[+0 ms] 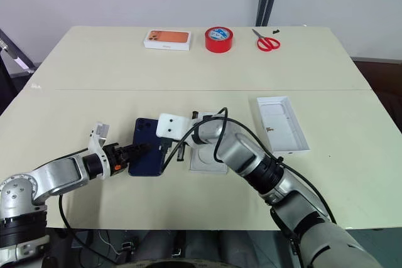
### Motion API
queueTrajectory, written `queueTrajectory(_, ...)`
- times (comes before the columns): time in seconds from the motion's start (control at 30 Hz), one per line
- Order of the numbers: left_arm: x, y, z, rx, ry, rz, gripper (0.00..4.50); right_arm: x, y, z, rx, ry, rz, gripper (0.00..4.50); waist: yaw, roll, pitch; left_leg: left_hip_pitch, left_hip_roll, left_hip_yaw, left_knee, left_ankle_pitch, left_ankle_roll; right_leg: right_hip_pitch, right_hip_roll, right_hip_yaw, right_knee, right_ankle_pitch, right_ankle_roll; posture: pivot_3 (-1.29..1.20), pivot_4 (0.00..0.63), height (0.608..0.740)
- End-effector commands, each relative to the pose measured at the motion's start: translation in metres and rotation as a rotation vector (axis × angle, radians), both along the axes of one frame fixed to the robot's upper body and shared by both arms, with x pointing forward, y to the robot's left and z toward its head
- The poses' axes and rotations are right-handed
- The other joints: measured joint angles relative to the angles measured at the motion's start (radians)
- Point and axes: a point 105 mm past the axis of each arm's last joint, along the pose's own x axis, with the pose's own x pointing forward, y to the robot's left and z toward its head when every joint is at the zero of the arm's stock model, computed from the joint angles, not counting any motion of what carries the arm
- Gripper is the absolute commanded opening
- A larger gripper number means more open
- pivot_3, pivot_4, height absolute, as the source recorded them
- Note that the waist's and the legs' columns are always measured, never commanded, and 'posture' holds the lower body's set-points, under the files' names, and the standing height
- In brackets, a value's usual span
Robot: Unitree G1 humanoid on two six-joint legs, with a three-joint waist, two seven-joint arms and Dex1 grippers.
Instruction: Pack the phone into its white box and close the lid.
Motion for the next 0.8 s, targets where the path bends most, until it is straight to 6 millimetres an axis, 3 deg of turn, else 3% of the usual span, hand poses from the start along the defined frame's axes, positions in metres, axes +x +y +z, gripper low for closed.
queueTrajectory(0.03, 0.002, -0.004, 0.016, -0.078, -0.037, 0.019, 1.14, -0.008, -0.001, 0.022, 0.061, -0.036, 0.040, 0.00, 0.000, 0.000, 0.000, 0.000, 0.000, 0.000, 0.000, 0.000, 0.000, 0.000, 0.000, 0.000, 0.000, 0.000, 0.000, 0.00, 0.150, 0.733)
queueTrajectory(0.13, 0.001, -0.004, 0.020, -0.070, -0.047, 0.019, 0.02, -0.014, -0.011, 0.033, 0.086, -0.050, 0.061, 0.00, 0.001, 0.000, 0.000, 0.000, 0.000, 0.000, 0.000, 0.000, 0.000, 0.000, 0.000, 0.000, 0.000, 0.000, 0.000, 0.00, 0.150, 0.733)
queueTrajectory(0.33, 0.009, -0.012, 0.045, -0.151, -0.160, 0.037, 0.02, -0.026, -0.048, 0.062, 0.214, -0.018, 0.062, 0.00, 0.007, 0.000, 0.000, -0.001, 0.000, 0.000, 0.000, 0.000, 0.001, 0.001, 0.000, 0.000, -0.003, 0.000, 0.000, 0.00, 0.150, 0.733)
queueTrajectory(0.43, 0.014, -0.032, 0.056, -0.191, -0.195, 0.002, 0.02, -0.029, -0.076, 0.074, 0.318, 0.040, 0.032, 0.00, 0.010, 0.000, 0.001, -0.001, 0.000, 0.000, 0.000, -0.001, 0.001, 0.002, -0.001, -0.001, -0.004, 0.000, 0.000, 0.00, 0.150, 0.733)
queueTrajectory(0.63, 0.015, -0.094, 0.062, -0.230, -0.173, -0.159, 0.02, -0.015, -0.139, 0.045, 0.239, 0.065, -0.144, 0.00, 0.009, -0.001, 0.001, 0.000, 0.000, 0.000, 0.000, -0.002, 0.003, 0.005, -0.001, -0.001, -0.006, 0.000, 0.000, 0.00, 0.150, 0.733)
queueTrajectory(0.8, 0.018, -0.115, 0.048, -0.206, -0.101, -0.213, 0.02, -0.011, -0.157, 0.036, 0.220, 0.057, -0.214, 0.00, -0.004, 0.001, 0.002, 0.002, 0.001, 0.001, 0.000, -0.001, 0.002, 0.005, 0.003, 0.001, -0.003, 0.000, 0.000, 0.00, 0.150, 0.733)
